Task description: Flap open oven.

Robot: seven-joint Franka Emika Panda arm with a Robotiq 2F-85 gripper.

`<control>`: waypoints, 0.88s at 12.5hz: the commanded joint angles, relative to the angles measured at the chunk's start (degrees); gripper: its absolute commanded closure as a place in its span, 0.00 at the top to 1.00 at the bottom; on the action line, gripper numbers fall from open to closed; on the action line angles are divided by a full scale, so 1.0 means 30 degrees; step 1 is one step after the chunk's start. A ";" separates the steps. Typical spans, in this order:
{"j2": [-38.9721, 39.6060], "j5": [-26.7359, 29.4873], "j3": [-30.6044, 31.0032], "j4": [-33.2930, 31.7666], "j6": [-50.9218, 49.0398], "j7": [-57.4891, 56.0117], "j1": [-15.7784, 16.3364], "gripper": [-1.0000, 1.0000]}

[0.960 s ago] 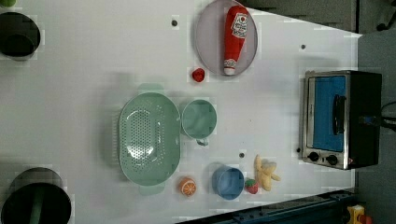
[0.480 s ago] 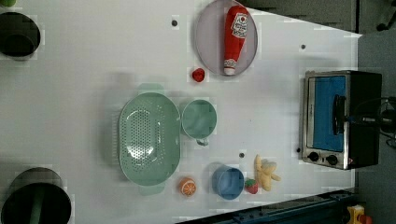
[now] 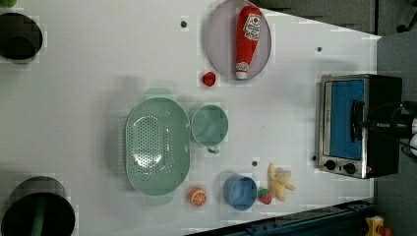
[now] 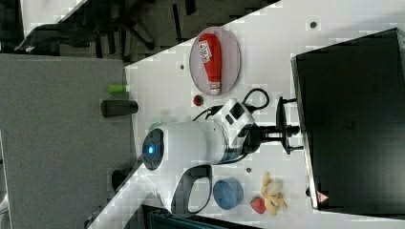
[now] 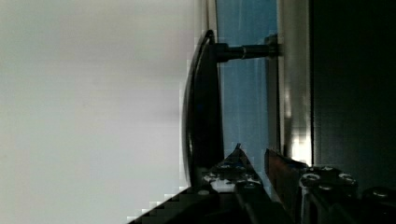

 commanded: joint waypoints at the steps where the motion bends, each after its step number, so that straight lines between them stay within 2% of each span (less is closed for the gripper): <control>1: 0.0180 -0.0544 0.0498 -0.0254 0.0380 0.0574 0.0331 0.18; 7: 0.0314 -0.4350 0.2224 -0.1376 0.0386 0.5769 0.1532 0.18; 11: 0.1041 -0.8150 0.3227 -0.1714 0.0348 1.0376 0.2193 0.18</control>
